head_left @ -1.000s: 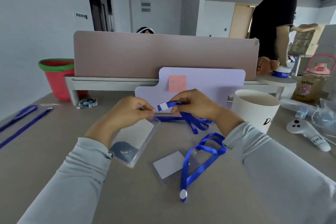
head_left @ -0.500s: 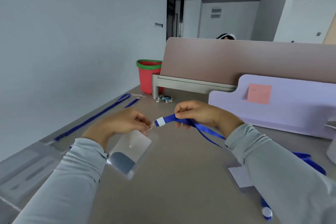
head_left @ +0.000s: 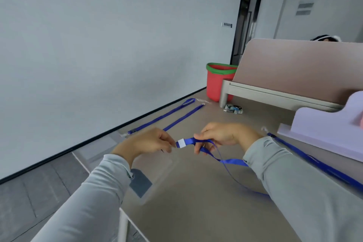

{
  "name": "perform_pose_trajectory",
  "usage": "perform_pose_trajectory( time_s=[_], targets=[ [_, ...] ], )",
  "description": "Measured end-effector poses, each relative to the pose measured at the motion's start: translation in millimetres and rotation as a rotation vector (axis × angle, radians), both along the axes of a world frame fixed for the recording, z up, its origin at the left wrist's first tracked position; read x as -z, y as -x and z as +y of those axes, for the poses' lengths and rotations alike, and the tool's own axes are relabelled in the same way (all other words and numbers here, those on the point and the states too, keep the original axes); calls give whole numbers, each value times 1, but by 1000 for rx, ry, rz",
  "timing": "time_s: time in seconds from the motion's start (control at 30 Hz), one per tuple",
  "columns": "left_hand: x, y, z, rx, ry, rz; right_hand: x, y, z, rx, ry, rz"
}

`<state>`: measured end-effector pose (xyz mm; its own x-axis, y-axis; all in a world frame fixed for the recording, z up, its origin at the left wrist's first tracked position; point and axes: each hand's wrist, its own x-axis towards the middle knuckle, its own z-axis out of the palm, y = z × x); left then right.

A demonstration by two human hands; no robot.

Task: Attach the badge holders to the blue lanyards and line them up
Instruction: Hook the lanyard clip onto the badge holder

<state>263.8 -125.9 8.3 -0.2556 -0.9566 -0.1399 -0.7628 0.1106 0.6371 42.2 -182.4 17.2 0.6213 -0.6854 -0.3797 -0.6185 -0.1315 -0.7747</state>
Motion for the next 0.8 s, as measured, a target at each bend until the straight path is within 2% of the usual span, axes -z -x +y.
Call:
perform_pose_trajectory(
  time_s=[0.1,0.27,0.43,0.5,0.63,0.7,0.8],
  targets=[
    [6,-9,4,-23,-5,-11,8,-9,-4,55,-45,-76],
    [15,-14,9,-7,-12,8,16,-16,-11,65,-33,-58],
    [21,-12,9,-14,-33,33,19,-17,-20,71,118,-18],
    [23,-13,8,-24,-33,-18,18,-16,-21,69,171,-4],
    [26,-10,4,-5,-1,-243,17,-13,-18,46,210,-54],
    [25,-5,1,-6,31,-149,19,-13,-16,33,201,-78],
    [23,10,-9,-16,-22,8,19,-13,-13,33,213,-85]
  ],
)
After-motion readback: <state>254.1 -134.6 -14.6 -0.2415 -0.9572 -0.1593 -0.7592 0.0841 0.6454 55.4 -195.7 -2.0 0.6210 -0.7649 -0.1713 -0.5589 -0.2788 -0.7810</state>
